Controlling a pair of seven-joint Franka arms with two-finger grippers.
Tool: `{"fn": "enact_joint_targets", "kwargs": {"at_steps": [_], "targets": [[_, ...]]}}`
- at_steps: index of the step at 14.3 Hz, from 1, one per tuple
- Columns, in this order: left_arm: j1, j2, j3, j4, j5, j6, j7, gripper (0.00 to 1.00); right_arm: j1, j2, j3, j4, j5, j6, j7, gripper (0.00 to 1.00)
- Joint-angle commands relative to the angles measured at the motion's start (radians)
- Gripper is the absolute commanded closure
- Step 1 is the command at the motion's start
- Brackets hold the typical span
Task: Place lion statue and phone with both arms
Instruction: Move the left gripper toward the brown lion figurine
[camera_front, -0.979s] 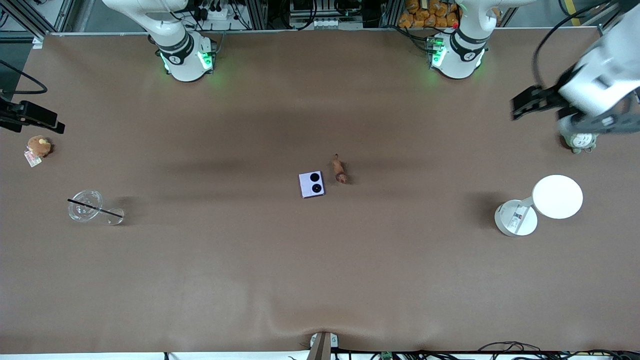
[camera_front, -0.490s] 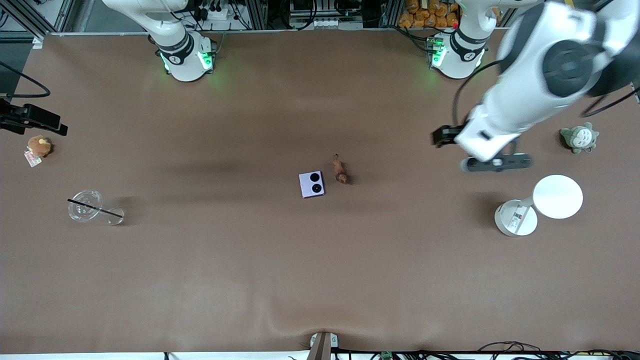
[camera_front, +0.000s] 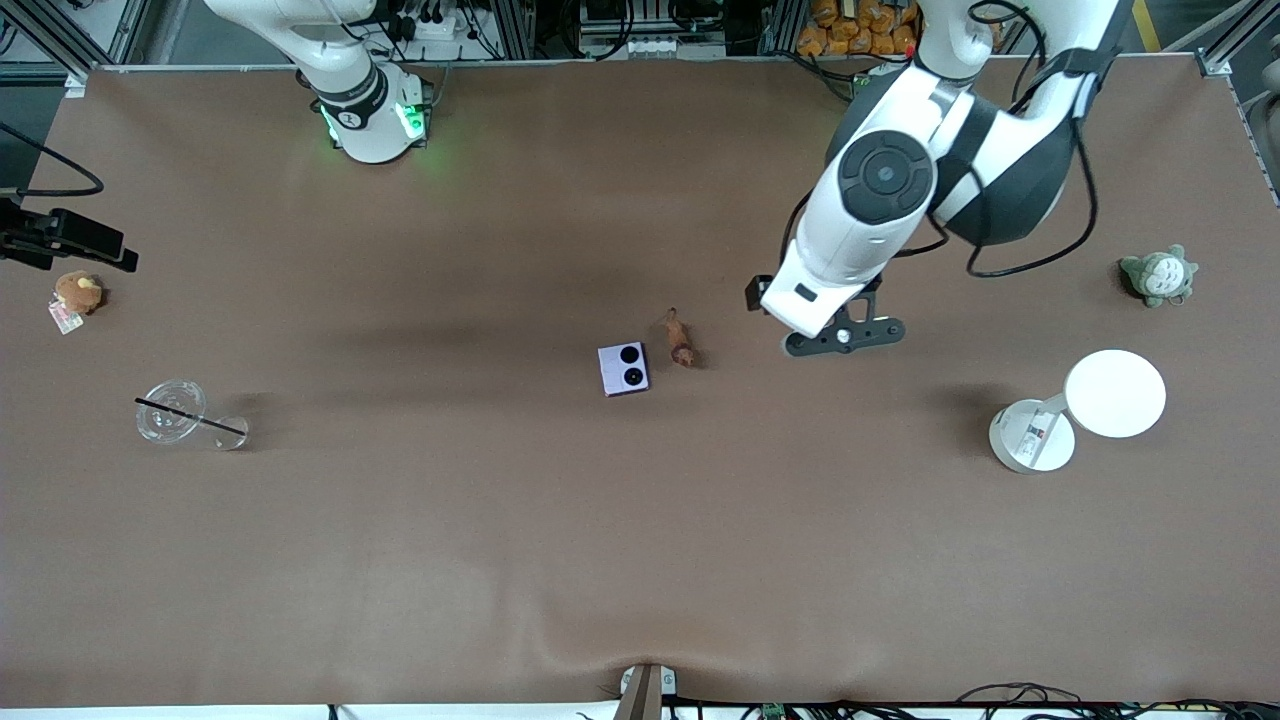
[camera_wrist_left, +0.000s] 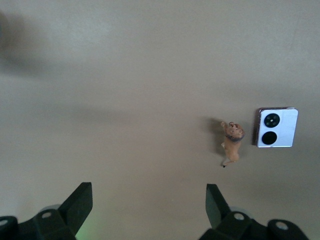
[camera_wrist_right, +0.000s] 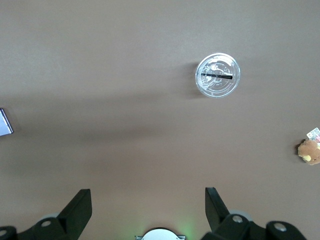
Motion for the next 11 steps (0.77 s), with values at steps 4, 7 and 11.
{"fn": "enact_joint_targets", "kwargs": {"at_steps": [4,7,11], "targets": [[-0.05,0.063,-0.001,0.007,0.014,0.057,-0.146,0.0,-0.003,0.005,0.002,0.002,0.012,-0.006,0.016,0.0],[-0.091,0.106,-0.001,0.007,0.014,0.089,-0.218,0.0,0.0,0.005,0.002,0.002,0.011,-0.006,0.016,0.0],[-0.128,0.159,-0.001,0.012,0.016,0.137,-0.304,0.0,0.043,0.063,0.005,0.008,0.006,-0.01,0.008,0.0]]}}
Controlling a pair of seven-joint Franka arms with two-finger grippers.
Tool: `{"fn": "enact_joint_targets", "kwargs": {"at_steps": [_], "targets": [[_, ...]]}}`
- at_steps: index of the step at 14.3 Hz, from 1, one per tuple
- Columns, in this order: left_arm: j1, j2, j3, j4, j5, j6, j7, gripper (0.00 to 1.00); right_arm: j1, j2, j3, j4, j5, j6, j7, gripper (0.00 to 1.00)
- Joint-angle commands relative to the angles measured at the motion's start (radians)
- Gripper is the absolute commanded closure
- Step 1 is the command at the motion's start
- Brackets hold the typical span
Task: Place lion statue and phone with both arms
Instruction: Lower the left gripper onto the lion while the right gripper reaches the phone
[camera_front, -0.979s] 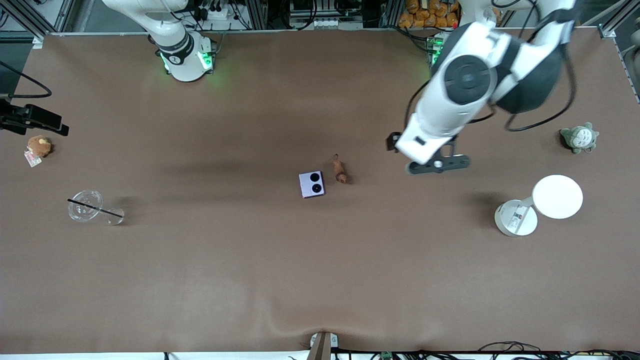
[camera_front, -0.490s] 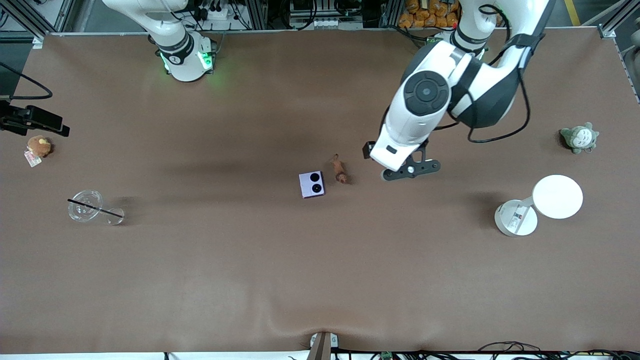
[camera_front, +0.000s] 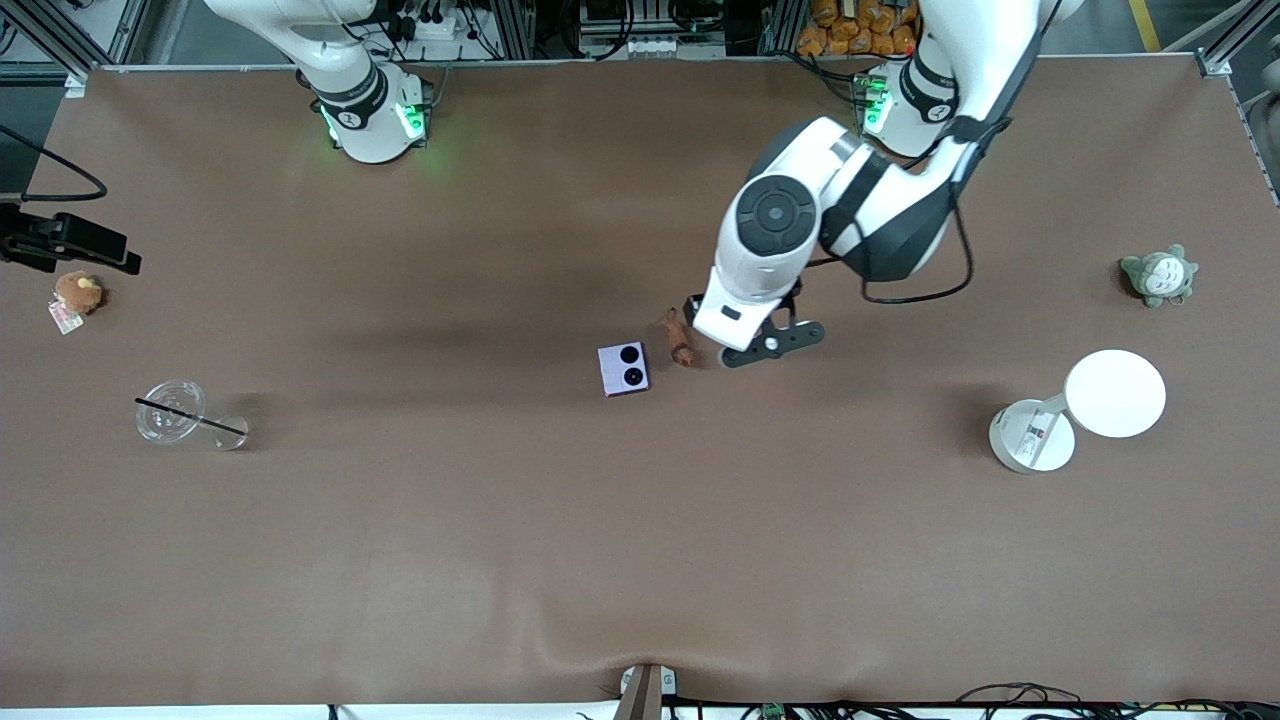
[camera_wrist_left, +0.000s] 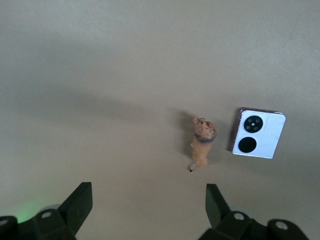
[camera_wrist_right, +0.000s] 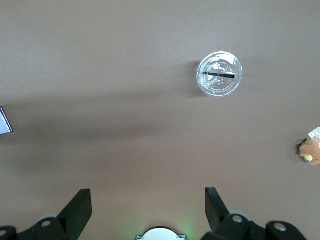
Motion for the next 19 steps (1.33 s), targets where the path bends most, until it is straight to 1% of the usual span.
{"fn": "enact_joint_targets", "kwargs": {"at_steps": [1,4,6,9,11,12,13,14,15,16,17,19], "targets": [[-0.021,0.037,0.0,0.013,0.011,0.029,-0.043,0.0,0.06,0.054,0.002,0.004,0.001,-0.008,0.012,0.0],[-0.047,0.078,0.0,0.015,0.007,0.09,-0.092,0.0,0.11,0.111,0.004,0.01,0.01,0.001,0.006,0.0],[-0.068,0.103,0.0,0.018,0.013,0.127,-0.132,0.0,0.164,0.145,0.004,0.014,0.009,0.007,0.003,0.0],[-0.093,0.136,0.0,0.021,0.013,0.166,-0.157,0.0,0.271,0.212,0.002,0.014,0.006,0.005,0.003,0.0],[-0.105,0.161,0.001,0.024,0.014,0.173,-0.172,0.0,0.287,0.275,0.005,0.023,0.033,0.019,0.011,0.0],[-0.107,0.169,0.001,0.024,0.014,0.182,-0.177,0.0,0.29,0.297,0.004,0.034,0.1,0.063,0.018,0.0],[-0.107,0.176,0.001,0.023,0.016,0.193,-0.177,0.0,0.292,0.318,0.002,0.036,0.149,0.096,0.015,0.0],[-0.107,0.185,0.001,0.023,0.017,0.198,-0.177,0.0,0.293,0.35,0.002,0.036,0.159,0.125,0.015,0.0],[-0.107,0.198,0.001,0.023,0.02,0.199,-0.175,0.0,0.304,0.379,0.004,0.036,0.168,0.186,0.017,0.0],[-0.11,0.208,0.001,0.023,0.03,0.207,-0.177,0.0,0.324,0.393,0.004,0.024,0.173,0.268,0.017,0.0],[-0.12,0.213,0.004,0.023,0.037,0.219,-0.177,0.0,0.351,0.403,0.002,0.001,0.178,0.322,0.03,0.0],[-0.128,0.227,0.01,0.021,0.042,0.23,-0.177,0.0,0.388,0.406,0.004,-0.039,0.178,0.395,0.143,0.0]]}}
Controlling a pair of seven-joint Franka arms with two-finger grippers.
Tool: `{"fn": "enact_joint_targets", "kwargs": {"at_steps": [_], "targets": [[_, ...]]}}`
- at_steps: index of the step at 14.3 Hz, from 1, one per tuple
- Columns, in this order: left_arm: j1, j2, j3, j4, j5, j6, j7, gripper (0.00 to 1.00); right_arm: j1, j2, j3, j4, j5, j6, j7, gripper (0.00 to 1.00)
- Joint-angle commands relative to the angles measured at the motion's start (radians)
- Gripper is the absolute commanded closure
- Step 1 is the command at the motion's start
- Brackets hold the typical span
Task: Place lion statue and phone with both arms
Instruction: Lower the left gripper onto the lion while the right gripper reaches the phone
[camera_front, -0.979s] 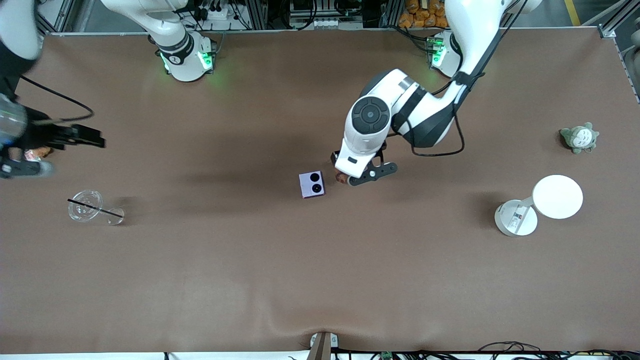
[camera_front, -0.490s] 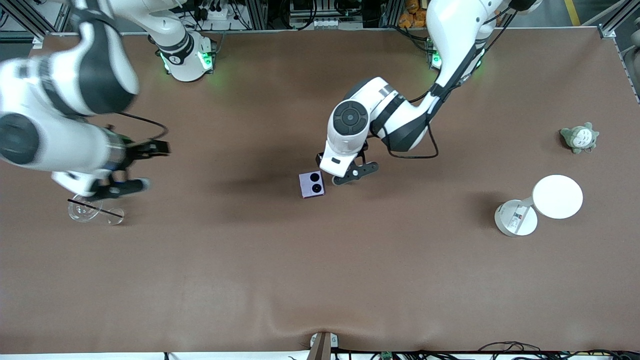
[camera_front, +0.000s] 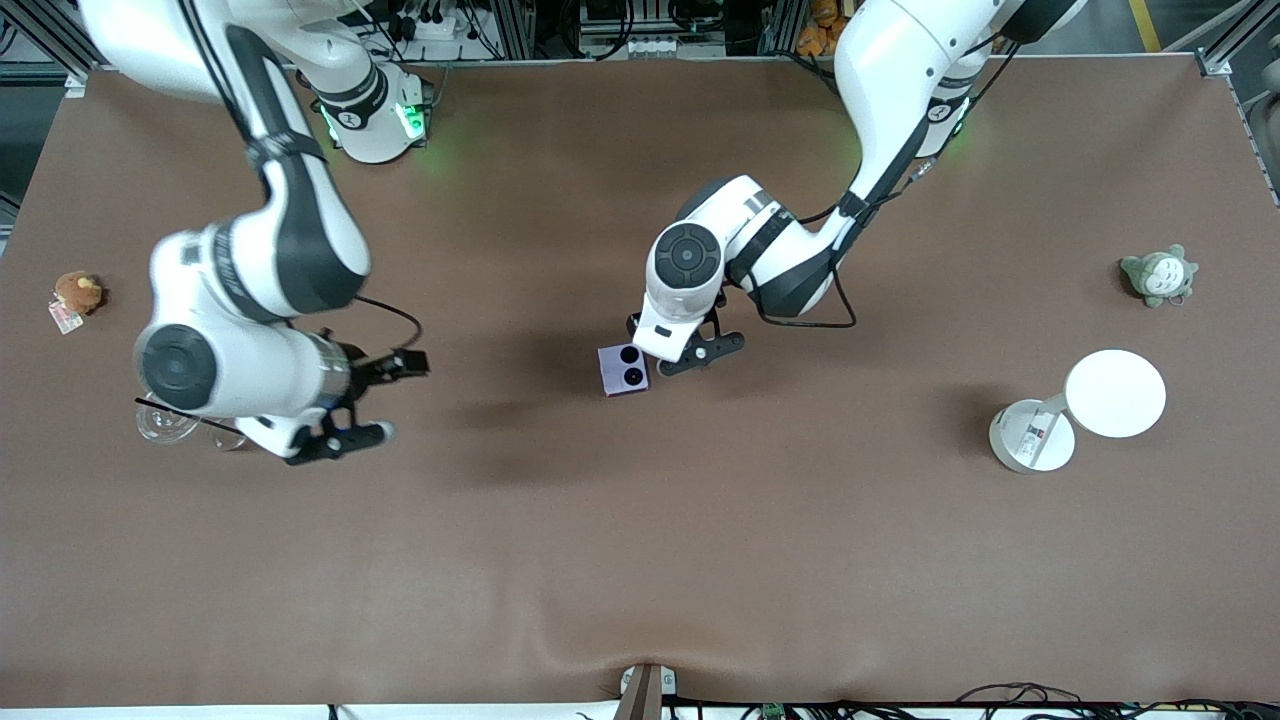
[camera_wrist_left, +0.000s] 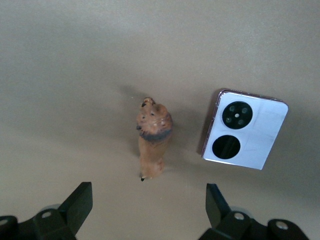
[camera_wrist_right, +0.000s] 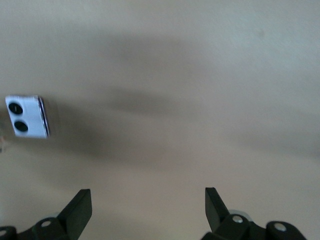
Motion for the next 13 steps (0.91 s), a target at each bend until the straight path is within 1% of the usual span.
{"fn": "enact_joint_targets", "kwargs": {"at_steps": [1,3,5,6,8,9,10,11,13], "targets": [[-0.022,0.023,0.009,0.017,0.026,0.021,-0.024,0.0,0.07,0.0,-0.009,-0.041,0.02,0.065,0.133,0.0],[-0.023,0.032,0.009,0.017,0.062,0.025,-0.024,0.0,0.084,0.0,-0.009,-0.053,0.018,0.078,0.148,0.0],[-0.028,0.04,0.009,0.017,0.117,0.025,-0.024,0.0,0.067,0.017,-0.009,-0.043,0.015,0.068,0.132,0.0],[-0.028,0.045,0.009,0.017,0.134,0.025,-0.024,0.03,0.064,0.028,-0.01,-0.044,0.014,0.065,0.128,0.0],[-0.031,0.052,0.009,0.016,0.148,0.05,-0.024,0.13,0.056,0.036,-0.011,-0.044,0.01,0.06,0.056,0.0],[-0.031,0.055,0.009,0.014,0.15,0.059,-0.024,0.19,0.055,0.037,-0.011,-0.047,0.01,0.06,0.031,0.0],[-0.031,0.06,0.009,0.014,0.164,0.065,-0.023,0.23,0.052,0.037,-0.011,-0.049,0.01,0.06,0.031,0.0],[-0.031,0.061,0.009,0.014,0.196,0.065,-0.024,0.25,0.052,0.037,-0.011,-0.049,0.015,0.057,0.042,0.0],[-0.03,0.069,0.009,0.016,0.211,0.068,-0.024,0.24,0.055,0.037,-0.011,-0.049,0.017,0.052,0.049,0.0]]}}
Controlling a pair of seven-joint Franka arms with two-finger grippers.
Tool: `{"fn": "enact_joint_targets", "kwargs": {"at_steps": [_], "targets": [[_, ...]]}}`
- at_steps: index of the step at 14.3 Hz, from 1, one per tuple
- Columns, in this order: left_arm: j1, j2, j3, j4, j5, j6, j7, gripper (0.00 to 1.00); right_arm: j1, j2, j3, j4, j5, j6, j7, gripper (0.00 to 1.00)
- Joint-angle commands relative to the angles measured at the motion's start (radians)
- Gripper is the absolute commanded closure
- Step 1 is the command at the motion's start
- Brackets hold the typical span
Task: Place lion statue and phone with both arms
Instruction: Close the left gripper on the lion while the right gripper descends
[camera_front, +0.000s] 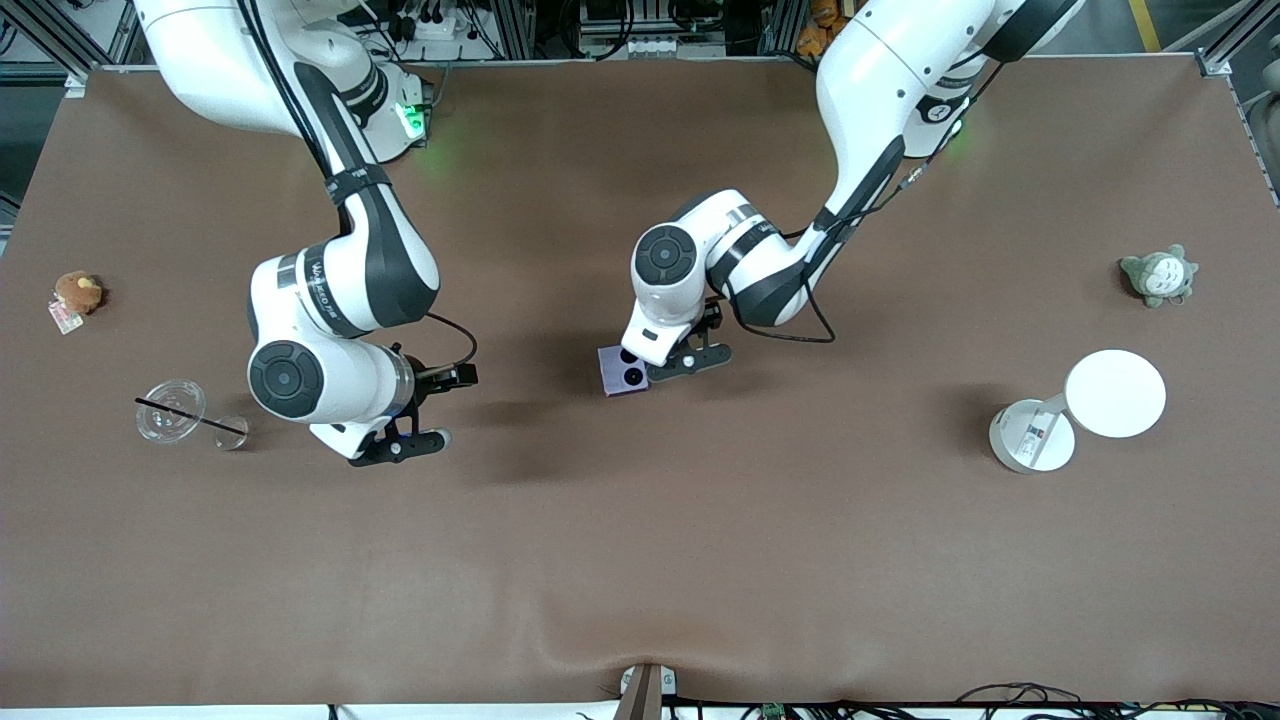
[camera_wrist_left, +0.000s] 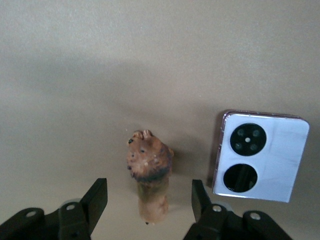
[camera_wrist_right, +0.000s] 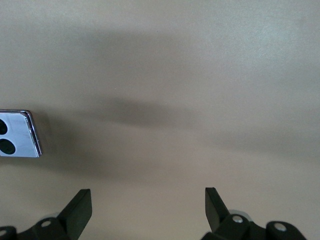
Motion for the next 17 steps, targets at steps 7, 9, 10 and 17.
{"fn": "enact_joint_targets", "kwargs": {"at_steps": [7,9,10,17], "targets": [[-0.007,0.03,0.009,0.014,0.063,0.046,-0.024,0.3,0.074,0.004,0.007,0.01,0.019,0.014,0.146,0.0],[-0.007,0.033,0.009,0.014,0.064,0.045,-0.024,0.33,0.1,0.024,0.007,0.012,0.021,0.064,0.16,0.0],[-0.005,0.033,0.009,0.014,0.064,0.045,-0.024,0.37,0.114,0.044,0.007,0.013,0.021,0.09,0.172,0.0],[-0.003,0.034,0.009,0.012,0.066,0.046,-0.024,0.66,0.191,0.091,0.005,0.007,0.015,0.193,0.278,0.0]]}}
